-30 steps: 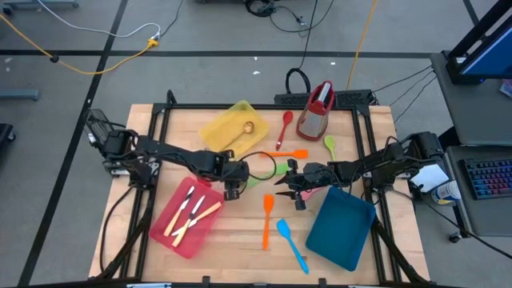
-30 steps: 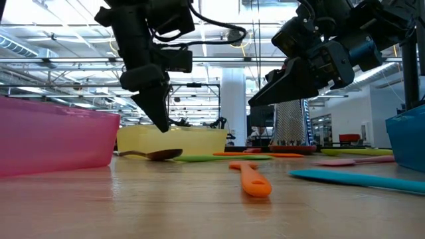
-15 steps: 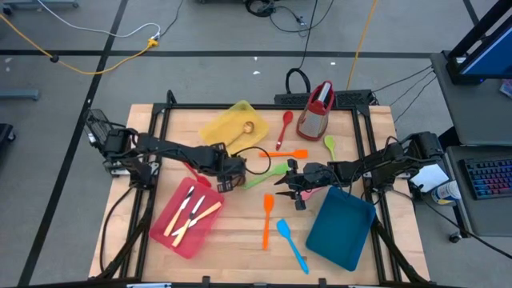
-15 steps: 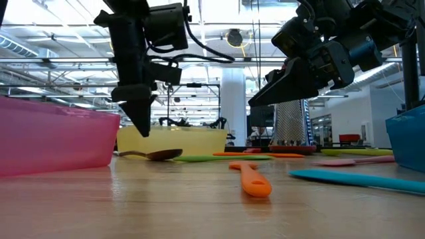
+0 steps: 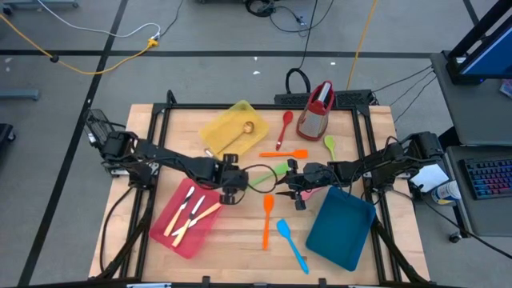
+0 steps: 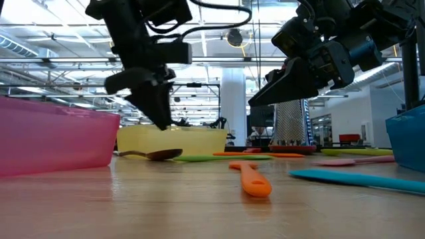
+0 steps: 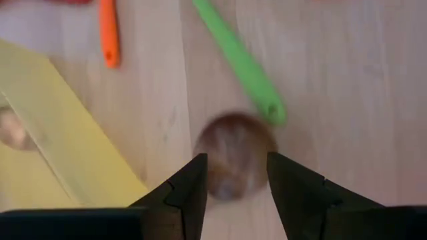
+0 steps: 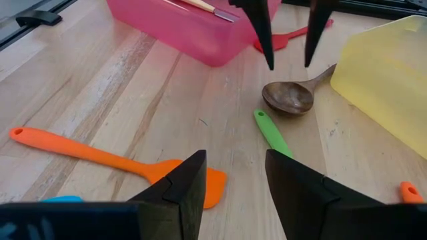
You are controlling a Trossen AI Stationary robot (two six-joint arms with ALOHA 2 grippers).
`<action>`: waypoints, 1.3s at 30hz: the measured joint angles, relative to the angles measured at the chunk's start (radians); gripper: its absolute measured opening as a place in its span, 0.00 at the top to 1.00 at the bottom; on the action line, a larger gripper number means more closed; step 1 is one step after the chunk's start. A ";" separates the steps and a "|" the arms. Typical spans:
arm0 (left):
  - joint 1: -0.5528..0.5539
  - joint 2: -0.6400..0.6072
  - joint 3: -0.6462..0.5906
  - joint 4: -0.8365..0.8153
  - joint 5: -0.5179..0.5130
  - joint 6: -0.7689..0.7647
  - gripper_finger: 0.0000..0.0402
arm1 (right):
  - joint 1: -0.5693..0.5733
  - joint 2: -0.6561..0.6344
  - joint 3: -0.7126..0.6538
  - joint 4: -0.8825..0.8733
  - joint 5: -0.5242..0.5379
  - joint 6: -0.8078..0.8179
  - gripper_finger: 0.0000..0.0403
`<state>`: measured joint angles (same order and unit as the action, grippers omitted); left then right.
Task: Pick & Place Kitchen Items
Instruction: Put the brown serving spoon into the yellow bin
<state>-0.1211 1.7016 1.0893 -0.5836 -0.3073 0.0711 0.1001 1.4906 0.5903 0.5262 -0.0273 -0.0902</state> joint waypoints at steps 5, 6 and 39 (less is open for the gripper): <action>0.020 0.000 0.000 -0.117 0.001 -0.025 0.60 | 0.000 0.000 0.000 0.000 0.000 0.000 0.64; 0.030 0.000 0.000 -0.124 0.001 -0.028 0.60 | 0.000 0.000 0.000 0.000 0.000 0.000 0.64; 0.128 0.101 0.000 -0.118 0.059 0.356 0.60 | 0.000 0.000 0.000 0.007 0.000 0.000 0.64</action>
<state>0.0071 1.8026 1.0896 -0.7017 -0.2480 0.4273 0.0999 1.4906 0.5903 0.5330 -0.0273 -0.0898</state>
